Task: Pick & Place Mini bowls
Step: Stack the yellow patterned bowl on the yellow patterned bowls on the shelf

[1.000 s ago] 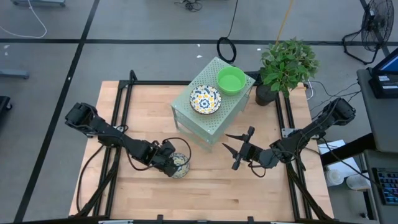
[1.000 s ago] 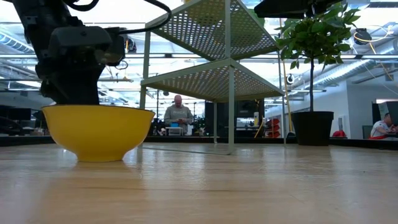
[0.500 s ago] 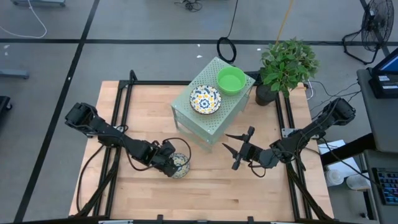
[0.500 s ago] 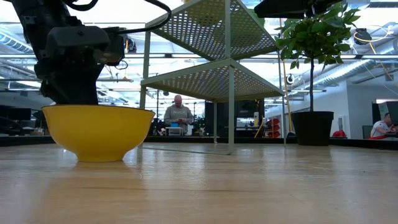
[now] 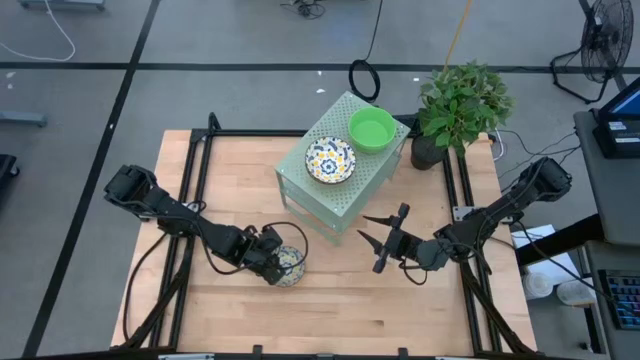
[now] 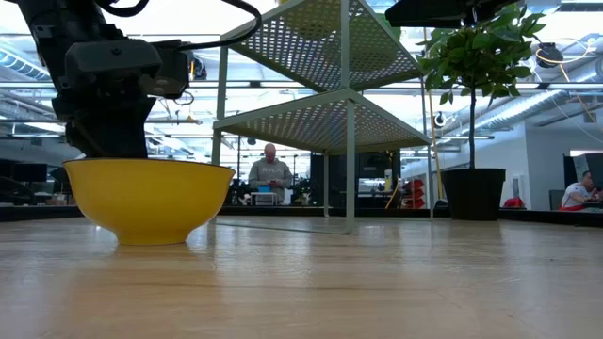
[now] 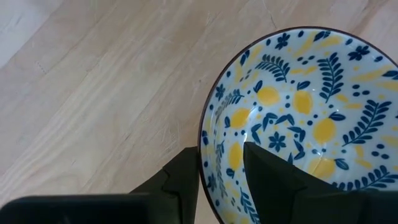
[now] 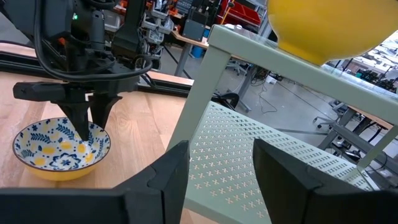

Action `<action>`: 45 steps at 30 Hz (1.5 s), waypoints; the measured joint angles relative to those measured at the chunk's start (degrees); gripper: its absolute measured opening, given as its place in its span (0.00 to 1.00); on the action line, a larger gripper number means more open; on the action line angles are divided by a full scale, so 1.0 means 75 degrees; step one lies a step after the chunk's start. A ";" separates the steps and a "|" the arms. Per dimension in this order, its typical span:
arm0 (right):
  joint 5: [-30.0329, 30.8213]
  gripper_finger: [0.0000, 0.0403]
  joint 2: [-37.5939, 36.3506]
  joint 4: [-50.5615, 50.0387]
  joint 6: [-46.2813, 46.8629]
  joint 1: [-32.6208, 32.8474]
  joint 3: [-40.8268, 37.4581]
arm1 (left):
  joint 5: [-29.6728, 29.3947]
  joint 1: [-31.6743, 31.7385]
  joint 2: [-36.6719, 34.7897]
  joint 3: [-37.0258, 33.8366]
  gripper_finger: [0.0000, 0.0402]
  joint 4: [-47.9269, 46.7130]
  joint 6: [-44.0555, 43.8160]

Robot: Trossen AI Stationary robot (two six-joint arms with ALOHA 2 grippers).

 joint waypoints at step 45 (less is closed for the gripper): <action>0.0000 0.41 0.0000 0.0000 -0.0001 0.0001 0.0000 | -0.0147 0.0000 0.0000 0.0000 0.32 0.0003 0.1118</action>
